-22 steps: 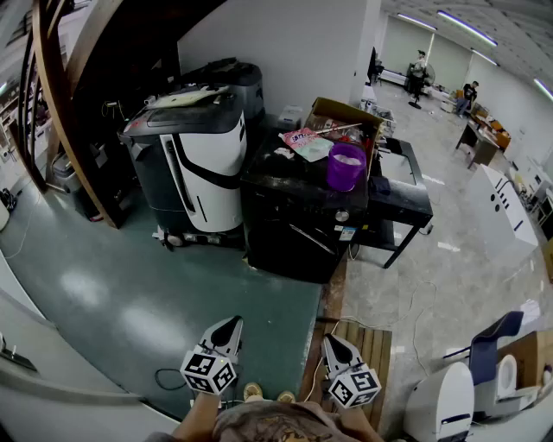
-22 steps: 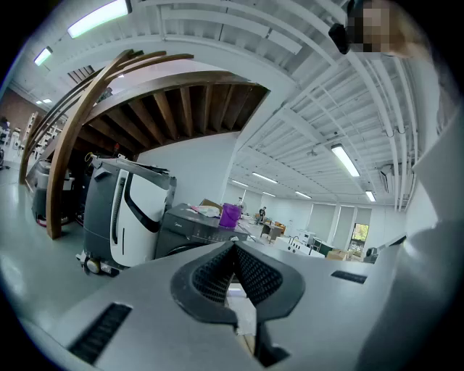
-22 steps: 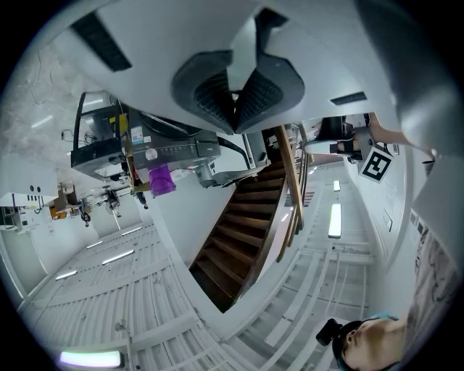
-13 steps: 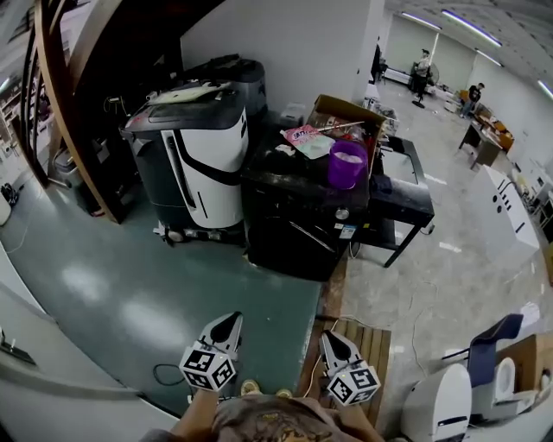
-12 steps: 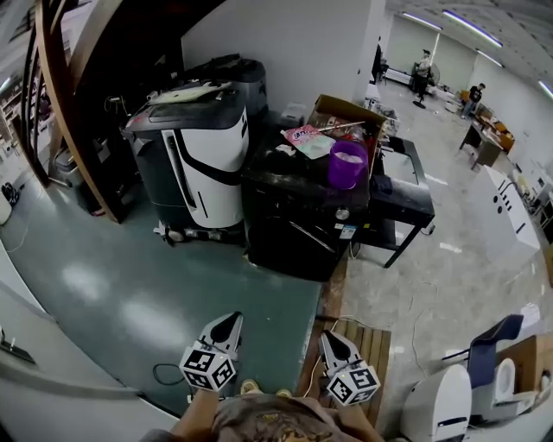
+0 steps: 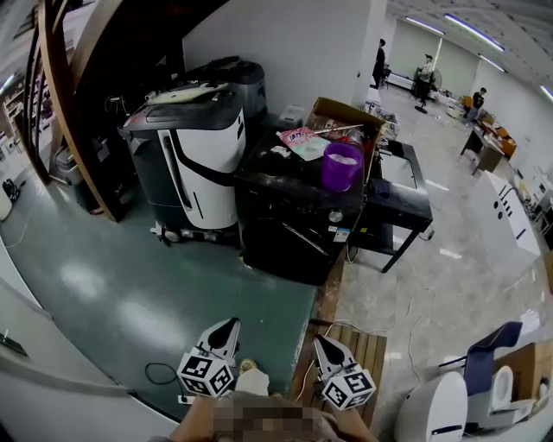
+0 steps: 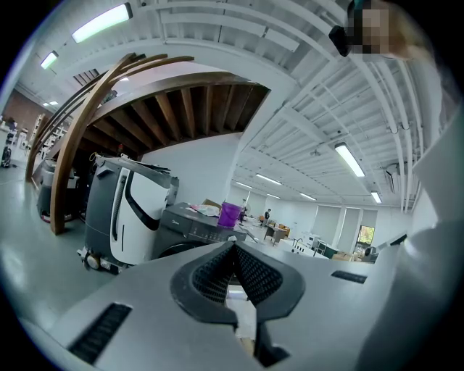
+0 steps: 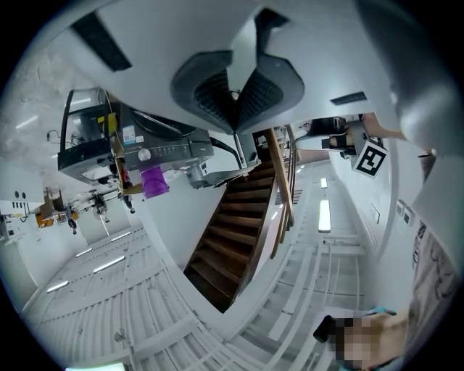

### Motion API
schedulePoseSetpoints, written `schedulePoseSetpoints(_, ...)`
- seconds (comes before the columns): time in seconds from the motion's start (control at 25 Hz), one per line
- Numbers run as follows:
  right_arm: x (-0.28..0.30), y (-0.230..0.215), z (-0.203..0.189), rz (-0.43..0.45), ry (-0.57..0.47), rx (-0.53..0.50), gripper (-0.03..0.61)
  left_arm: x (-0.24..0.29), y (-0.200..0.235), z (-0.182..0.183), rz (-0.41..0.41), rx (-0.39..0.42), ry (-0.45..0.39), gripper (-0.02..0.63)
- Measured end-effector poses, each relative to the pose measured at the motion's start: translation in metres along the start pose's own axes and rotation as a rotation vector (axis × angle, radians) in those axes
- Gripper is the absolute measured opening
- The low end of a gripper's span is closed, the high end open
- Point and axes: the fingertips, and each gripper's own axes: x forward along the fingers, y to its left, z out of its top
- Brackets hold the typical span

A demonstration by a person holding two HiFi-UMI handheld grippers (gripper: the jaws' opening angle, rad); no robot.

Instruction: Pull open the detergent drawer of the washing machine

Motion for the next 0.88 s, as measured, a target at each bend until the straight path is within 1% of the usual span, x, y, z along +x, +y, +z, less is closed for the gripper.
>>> schedulePoseSetpoints(0.16,0.002,-0.009,-0.001,0.000,0.004,0.005,0.003,0.008,-0.003,0.000,-0.002,0.003,-0.001,0.021)
schedulePoseSetpoints(0.36,0.016,-0.026,0.000,-0.006,0.005,0.018,0.003,0.028,0.004,0.004,0.001,0.002,-0.005,0.021)
schedulePoseSetpoints(0.6,0.050,-0.047,0.004,-0.005,0.013,0.015,0.003,0.066,0.022,0.009,-0.003,-0.003,-0.011,0.021)
schedulePoseSetpoints(0.88,0.102,-0.078,0.025,-0.006,0.016,0.017,0.003,0.121,0.049,0.024,-0.009,-0.017,-0.002,0.021)
